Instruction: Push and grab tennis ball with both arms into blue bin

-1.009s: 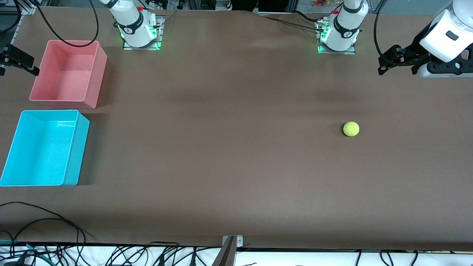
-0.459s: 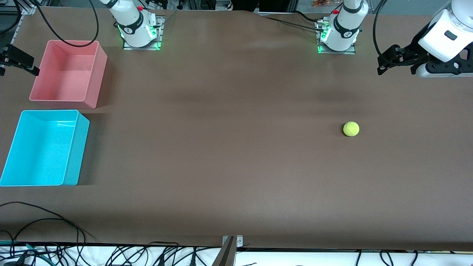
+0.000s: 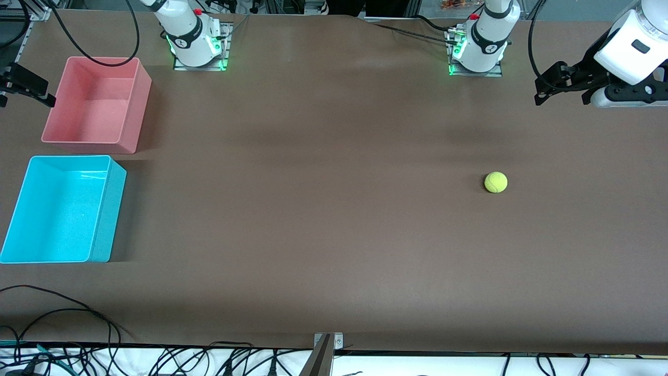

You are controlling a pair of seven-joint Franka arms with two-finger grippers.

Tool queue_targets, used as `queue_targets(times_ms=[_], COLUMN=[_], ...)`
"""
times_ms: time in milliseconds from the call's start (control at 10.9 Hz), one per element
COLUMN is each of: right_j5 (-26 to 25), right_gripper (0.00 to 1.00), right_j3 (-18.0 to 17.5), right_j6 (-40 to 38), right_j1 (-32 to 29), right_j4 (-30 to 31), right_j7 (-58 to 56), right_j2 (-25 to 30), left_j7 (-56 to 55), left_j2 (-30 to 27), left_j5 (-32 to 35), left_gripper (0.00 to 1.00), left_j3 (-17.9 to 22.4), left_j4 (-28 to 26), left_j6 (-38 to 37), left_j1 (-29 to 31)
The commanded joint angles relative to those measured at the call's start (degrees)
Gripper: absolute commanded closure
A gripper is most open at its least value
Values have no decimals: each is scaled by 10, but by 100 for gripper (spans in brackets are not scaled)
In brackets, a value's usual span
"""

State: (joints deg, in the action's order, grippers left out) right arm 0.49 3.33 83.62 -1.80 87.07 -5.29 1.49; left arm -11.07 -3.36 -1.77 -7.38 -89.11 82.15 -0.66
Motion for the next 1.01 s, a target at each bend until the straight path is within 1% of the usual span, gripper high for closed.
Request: queue_targets(times_ms=[0,183,459,642,826,917], right_j5=[1,1,1,1,1,1], right_gripper=[0,0,0,0,0,0], right_j3=[-1,-1,-1,-1,-1,-1], right_j6=[-11,-11,-11,-11,-11,-11], right_j1=[-1,-1,-1,-1,-1,-1], right_j4=[-13,-13,-13,-13,-13,-13], right_j7=[-1,0,0,-1,0,-1], right_j2=[1,1,1,1,1,1], left_j7=[-7,-2,1,1,-1,0], left_j2=[8,9,11,11,7,6], left_j5=[12,12,18,19,20,25], left_gripper=[0,0,0,0,0,0], left_j3=[1,3,3,5,10,13], left_j4=[20,20,2,-31,-94,-113], left_j6=[-14,-14,-4,12,80,96], left_j1=[-3,-1,12,18,23,36])
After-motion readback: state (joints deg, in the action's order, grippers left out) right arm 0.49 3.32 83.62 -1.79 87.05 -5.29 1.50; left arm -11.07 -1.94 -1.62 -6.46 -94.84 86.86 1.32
